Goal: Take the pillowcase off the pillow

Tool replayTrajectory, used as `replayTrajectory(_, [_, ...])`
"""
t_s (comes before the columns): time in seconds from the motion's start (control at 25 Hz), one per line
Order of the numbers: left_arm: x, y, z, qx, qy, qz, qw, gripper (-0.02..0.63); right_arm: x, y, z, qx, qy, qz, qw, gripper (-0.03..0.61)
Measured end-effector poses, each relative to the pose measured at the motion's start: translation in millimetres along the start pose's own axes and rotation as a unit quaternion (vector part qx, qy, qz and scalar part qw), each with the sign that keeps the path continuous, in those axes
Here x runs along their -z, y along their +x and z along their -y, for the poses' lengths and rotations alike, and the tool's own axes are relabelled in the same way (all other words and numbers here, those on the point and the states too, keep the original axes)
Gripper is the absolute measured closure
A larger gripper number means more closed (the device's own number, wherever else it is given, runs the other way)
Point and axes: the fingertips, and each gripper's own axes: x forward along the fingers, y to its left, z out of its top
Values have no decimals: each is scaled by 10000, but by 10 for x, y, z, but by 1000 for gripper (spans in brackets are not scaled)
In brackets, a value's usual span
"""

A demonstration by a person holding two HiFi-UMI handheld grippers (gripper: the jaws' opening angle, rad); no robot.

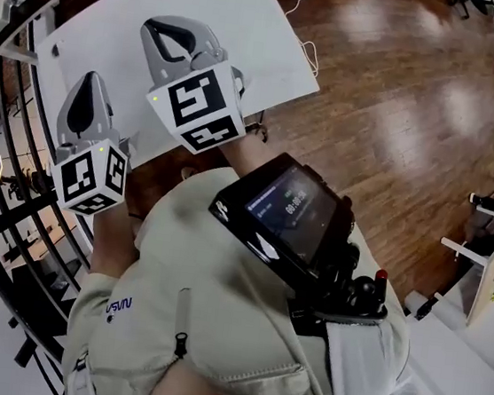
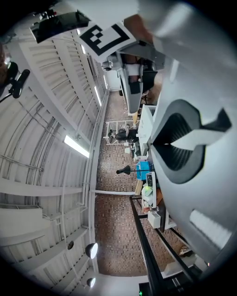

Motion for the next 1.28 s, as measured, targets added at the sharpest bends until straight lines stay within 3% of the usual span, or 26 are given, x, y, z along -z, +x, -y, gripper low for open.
replayTrajectory(0.28, [147,-66,-50,-43,-118,-110,9999,611,144,-72,-44,28,-35,-95,9999,574])
replayTrajectory(0.52, [81,-141,-20,-108,145,-1,9998,611,186,-126,-20,55,10,64,10000,574])
replayTrajectory(0.88, [86,-13,454,-287,284,-256,9989,611,275,-473,643,180,195,119,9996,575])
replayTrajectory(1.28, [83,-79,495,-422,305,-251,9983,611,391,-529,687,95,290,86,9995,574])
